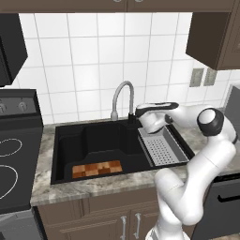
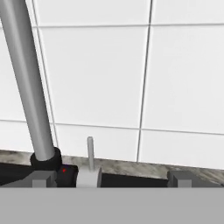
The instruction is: Turn on the sink faucet with hot water and rinse the cutting board for ten seconds, then turn off the faucet. Push the cutting board to reach the water if necessary.
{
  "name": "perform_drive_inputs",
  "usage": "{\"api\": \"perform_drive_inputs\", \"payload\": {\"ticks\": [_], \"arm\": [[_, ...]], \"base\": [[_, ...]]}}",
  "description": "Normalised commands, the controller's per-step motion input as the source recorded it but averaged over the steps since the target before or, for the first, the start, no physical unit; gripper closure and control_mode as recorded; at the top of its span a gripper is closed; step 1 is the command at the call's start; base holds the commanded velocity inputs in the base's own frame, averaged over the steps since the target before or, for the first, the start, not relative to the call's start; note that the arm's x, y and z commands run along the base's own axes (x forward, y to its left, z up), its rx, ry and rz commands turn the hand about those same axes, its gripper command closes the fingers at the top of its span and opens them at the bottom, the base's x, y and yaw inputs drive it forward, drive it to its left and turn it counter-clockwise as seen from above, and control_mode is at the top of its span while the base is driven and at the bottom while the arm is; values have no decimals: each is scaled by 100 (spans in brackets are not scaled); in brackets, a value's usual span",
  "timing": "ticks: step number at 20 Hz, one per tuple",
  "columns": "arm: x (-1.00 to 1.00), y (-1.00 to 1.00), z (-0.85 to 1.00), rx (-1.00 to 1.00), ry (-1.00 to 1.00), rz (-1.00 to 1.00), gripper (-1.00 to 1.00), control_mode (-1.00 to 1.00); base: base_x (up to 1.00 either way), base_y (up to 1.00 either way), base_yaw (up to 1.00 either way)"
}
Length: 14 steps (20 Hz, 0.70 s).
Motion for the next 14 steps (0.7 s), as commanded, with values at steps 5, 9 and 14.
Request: {"api": "perform_drive_inputs", "payload": {"ticks": [5,9,14], "arm": [[9,5,0,0,0,0,-100,-100],[11,0,-1,0,0,0,-100,-100],[12,0,-3,0,0,0,-100,-100]], "base": [[0,0,0],[0,0,0],[0,0,0]]}}
